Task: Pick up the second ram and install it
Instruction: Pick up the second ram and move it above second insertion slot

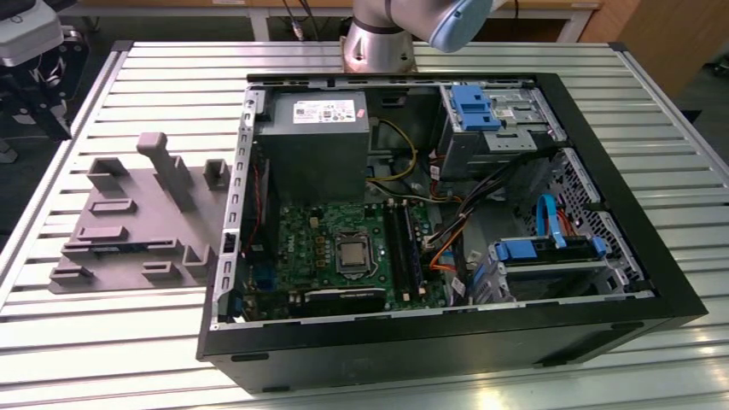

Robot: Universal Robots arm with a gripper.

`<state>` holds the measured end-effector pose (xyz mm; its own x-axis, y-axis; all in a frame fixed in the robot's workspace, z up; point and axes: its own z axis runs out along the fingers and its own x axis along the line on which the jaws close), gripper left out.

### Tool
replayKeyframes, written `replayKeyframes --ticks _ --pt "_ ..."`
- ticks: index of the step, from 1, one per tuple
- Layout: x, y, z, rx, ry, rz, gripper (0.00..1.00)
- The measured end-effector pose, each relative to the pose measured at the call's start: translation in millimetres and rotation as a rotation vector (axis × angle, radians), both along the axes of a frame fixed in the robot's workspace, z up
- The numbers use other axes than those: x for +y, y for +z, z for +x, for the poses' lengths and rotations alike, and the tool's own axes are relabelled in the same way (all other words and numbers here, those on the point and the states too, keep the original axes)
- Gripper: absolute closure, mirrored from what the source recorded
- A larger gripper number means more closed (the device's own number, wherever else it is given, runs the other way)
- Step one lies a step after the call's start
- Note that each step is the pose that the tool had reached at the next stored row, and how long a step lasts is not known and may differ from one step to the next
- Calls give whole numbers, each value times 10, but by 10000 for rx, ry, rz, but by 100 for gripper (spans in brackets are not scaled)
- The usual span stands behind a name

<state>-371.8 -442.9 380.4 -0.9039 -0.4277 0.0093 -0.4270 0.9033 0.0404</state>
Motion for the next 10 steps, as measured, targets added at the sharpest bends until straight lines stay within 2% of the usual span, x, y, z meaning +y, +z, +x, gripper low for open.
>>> replayKeyframes --ticks 10 --pt "0 0 0 -1 696 0 89"
